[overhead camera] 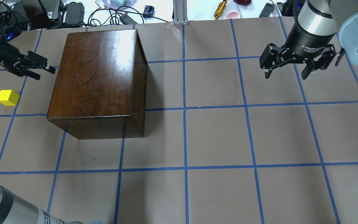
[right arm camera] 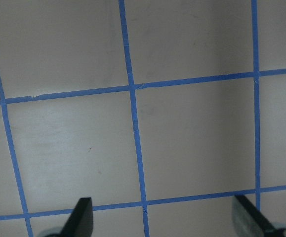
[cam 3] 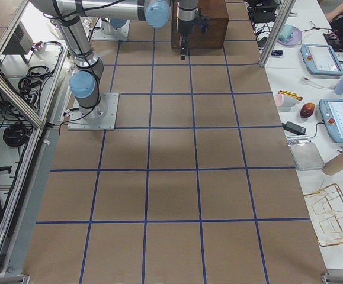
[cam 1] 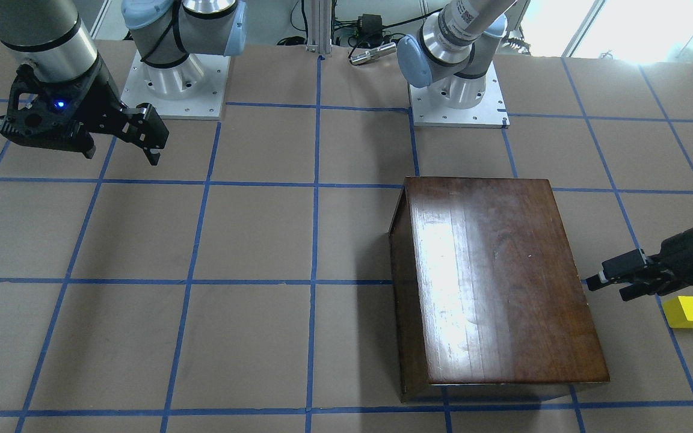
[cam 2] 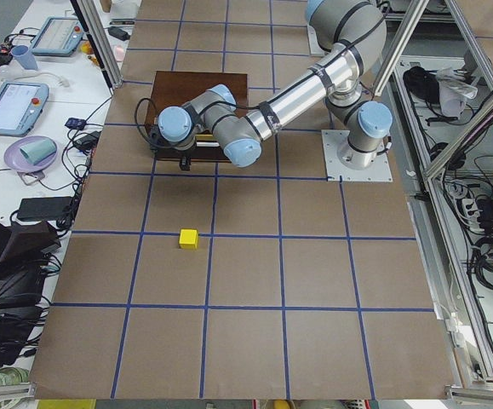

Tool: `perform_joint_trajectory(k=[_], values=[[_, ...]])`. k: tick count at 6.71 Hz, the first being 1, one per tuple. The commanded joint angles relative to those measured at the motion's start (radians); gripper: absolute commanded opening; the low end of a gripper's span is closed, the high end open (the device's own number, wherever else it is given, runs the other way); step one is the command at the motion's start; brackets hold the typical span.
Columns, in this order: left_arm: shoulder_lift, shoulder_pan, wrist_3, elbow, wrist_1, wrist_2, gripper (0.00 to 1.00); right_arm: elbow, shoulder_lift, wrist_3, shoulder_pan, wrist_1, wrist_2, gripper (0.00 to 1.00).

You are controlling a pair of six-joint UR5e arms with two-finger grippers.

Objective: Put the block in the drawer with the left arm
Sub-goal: 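Move the left gripper down to the white drawer handle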

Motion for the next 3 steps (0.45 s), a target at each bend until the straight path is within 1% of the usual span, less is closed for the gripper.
perform_joint_trajectory(k=[1, 3], values=[[-0.020, 0.000, 0.047, -0.015, -0.005, -0.006, 1.00, 0.000, 0.000, 0.000, 0.000, 0.000, 0.000, 1.00], [-0.026, -0.001, 0.052, -0.035, -0.016, -0.006, 1.00, 0.000, 0.000, 0.000, 0.000, 0.000, 0.000, 1.00]])
